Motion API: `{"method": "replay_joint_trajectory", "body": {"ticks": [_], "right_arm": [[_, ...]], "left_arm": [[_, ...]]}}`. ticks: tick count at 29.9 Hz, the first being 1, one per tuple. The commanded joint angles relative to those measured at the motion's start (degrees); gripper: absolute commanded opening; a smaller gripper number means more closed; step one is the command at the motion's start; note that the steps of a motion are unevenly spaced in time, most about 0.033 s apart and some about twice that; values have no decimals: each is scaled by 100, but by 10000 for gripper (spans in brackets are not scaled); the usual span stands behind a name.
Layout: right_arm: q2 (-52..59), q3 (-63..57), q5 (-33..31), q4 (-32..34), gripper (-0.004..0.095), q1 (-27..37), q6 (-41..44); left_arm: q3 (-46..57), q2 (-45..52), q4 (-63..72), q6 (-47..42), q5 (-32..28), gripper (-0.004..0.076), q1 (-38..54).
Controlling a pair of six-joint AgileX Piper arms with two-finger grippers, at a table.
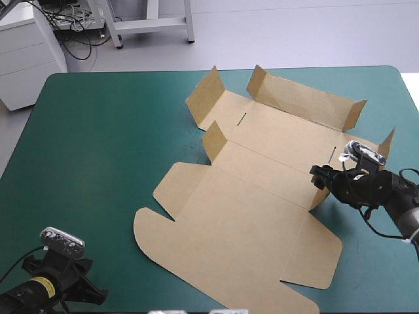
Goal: Fold the box
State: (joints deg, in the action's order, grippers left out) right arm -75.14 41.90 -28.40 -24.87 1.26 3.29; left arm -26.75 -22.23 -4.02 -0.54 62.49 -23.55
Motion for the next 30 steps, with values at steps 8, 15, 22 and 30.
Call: {"method": "replay_joint_trajectory", "body": {"ticks": [8, 15, 22, 30], "right_arm": [[42, 193, 522, -95, -16, -16, -209], [42, 193, 522, -95, -18, -16, -600], [42, 585, 100, -95, -18, -16, -1453], [15, 1924, -370, -56, -18, -16, -2638]], "left_arm": [[-136, -95, -18, -56, -237, -32, -2], [-136, -95, -18, -56, -237, -32, -2], [-136, -95, -18, -56, -237, -32, -2], [-136, -95, -18, -56, -237, -32, -2]]}}
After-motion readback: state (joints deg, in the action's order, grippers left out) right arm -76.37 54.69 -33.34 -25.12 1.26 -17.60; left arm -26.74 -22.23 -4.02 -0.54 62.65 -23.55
